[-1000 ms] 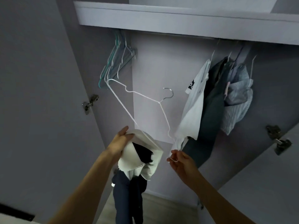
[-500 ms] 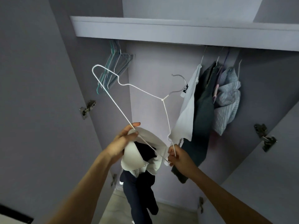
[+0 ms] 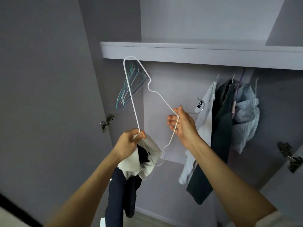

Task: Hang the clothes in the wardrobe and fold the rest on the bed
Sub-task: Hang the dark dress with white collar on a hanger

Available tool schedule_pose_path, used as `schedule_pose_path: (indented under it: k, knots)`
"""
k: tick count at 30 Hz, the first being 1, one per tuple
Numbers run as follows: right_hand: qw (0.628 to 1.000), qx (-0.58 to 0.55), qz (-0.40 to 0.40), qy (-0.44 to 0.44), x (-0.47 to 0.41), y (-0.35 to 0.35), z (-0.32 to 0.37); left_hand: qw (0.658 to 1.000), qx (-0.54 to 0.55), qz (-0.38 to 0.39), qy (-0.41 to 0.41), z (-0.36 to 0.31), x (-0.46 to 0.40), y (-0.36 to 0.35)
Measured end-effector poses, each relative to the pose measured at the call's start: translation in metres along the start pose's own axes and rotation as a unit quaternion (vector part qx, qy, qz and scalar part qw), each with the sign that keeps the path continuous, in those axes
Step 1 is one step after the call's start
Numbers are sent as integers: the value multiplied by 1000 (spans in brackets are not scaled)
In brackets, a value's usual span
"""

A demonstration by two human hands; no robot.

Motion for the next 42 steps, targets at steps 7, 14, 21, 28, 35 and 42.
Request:
schedule_pose_path:
  k: [7,14,21,28,35,42]
  knots:
    - [982,-174,-73,-3,-11,-3,-9,997,49,53,30,-5,9,25]
    - [971,-212,-89,-62,-17,-13,-56,982,176,39,59,-22,18,47]
    - [962,167,-178,126,-17,-6,-53,994,73,77,23,-40,13,63]
    - [921,204,-214,254,-18,6,3,946,-277,1,166,23,24,78]
    - [962,93,-216,136,-35,13,-36,992,-96,-42,76,-29,-4,63]
    - [985,-23,-170,18,-31,-35,-70,979,155,-59,122,-51,-8,60]
Point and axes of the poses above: each hand's wrist, its own x-axis away from the middle knuckle, its own y-axis out of the back of the hand, z = x × y, the point moved 7 cm from there along -x, towards the middle knuckle, and after that the axes turned 4 degrees about -y, right-handed, at the moved point
